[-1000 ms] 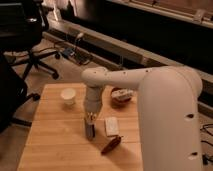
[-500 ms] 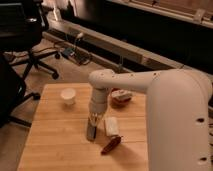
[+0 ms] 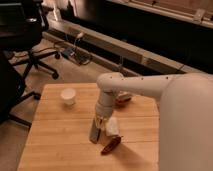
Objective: Place the eraser on the white sponge
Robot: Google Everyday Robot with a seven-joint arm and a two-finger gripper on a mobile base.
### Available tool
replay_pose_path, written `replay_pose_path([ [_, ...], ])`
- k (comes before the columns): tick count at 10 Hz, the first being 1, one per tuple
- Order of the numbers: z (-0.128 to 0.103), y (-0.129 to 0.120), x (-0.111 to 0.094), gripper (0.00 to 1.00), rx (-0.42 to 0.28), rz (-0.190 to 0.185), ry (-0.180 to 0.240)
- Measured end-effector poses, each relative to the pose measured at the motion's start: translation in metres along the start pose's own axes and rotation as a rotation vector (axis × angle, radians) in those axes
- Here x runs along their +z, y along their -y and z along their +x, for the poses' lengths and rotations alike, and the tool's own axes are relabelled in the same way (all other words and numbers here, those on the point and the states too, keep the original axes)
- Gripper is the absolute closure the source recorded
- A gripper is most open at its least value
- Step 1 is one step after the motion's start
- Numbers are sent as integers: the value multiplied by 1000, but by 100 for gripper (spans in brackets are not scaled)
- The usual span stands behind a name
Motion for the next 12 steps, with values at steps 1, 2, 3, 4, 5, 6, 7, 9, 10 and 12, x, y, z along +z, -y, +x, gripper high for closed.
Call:
replay_pose_path([
  [1, 1, 6, 1, 100, 7, -9, 1],
  [2, 2, 12, 1, 100, 13, -16, 3],
  [3, 4, 20, 1, 100, 22, -27, 6],
  [4, 4, 25, 1, 100, 27, -38, 11],
  [5, 4, 29, 0, 100, 31, -48, 18],
  [6, 3, 33, -2, 100, 34, -57, 24],
  [7, 2, 38, -5, 100, 39, -73, 37],
  [9, -1, 43, -10, 100, 45, -90, 51],
  [10, -5, 47, -13, 100, 51, -104, 61],
  [12, -12, 47, -17, 100, 58, -129, 72],
])
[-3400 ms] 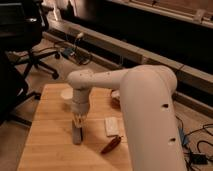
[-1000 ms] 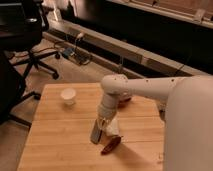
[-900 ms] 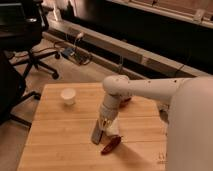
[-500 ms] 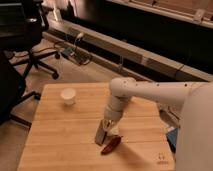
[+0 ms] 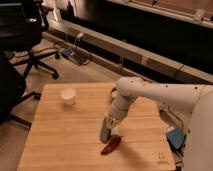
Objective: Place the eraser on the white sponge
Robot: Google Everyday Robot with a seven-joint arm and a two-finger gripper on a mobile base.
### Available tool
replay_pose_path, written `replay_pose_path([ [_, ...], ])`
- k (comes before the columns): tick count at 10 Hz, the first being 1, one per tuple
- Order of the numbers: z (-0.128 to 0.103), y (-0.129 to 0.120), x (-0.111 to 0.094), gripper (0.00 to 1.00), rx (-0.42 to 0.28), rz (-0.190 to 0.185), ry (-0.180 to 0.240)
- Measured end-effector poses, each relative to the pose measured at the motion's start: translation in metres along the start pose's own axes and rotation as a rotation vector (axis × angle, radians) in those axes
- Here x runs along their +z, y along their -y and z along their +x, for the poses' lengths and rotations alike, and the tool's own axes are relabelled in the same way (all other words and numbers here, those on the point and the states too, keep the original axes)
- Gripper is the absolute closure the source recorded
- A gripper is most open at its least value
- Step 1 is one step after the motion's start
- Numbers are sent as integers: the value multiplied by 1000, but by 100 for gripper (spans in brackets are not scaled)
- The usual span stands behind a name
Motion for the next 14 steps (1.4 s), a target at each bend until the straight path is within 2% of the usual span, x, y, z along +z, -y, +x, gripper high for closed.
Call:
replay_pose_path([
  [2, -13, -7, -2, 100, 1, -31, 13],
  [4, -21, -12, -2, 100, -1, -35, 18],
  [7, -30, -15, 3, 100, -9, -15, 21],
  [14, -43, 11, -9, 100, 39, 36, 51],
])
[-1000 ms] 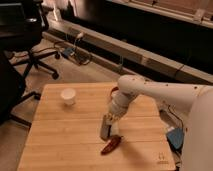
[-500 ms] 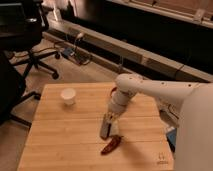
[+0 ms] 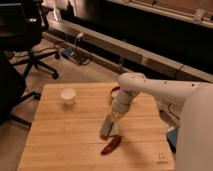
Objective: Place the eraser on the white sponge
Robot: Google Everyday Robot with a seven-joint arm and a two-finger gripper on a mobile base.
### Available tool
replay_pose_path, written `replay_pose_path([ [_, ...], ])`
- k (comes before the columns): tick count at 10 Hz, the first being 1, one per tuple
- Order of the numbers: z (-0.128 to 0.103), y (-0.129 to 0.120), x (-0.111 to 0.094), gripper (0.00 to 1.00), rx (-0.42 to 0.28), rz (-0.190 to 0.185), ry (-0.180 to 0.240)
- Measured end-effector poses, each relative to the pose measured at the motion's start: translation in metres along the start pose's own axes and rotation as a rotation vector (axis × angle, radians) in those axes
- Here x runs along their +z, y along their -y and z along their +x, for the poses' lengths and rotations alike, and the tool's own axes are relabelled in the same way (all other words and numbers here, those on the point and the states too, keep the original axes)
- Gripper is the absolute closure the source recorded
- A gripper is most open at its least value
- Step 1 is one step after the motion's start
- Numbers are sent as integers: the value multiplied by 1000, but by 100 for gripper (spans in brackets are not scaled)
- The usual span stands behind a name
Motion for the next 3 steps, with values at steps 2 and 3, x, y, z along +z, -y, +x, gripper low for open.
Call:
replay_pose_path([
  [2, -4, 6, 0, 97, 11, 18, 8],
  [3, -4, 7, 1, 96, 11, 25, 10],
])
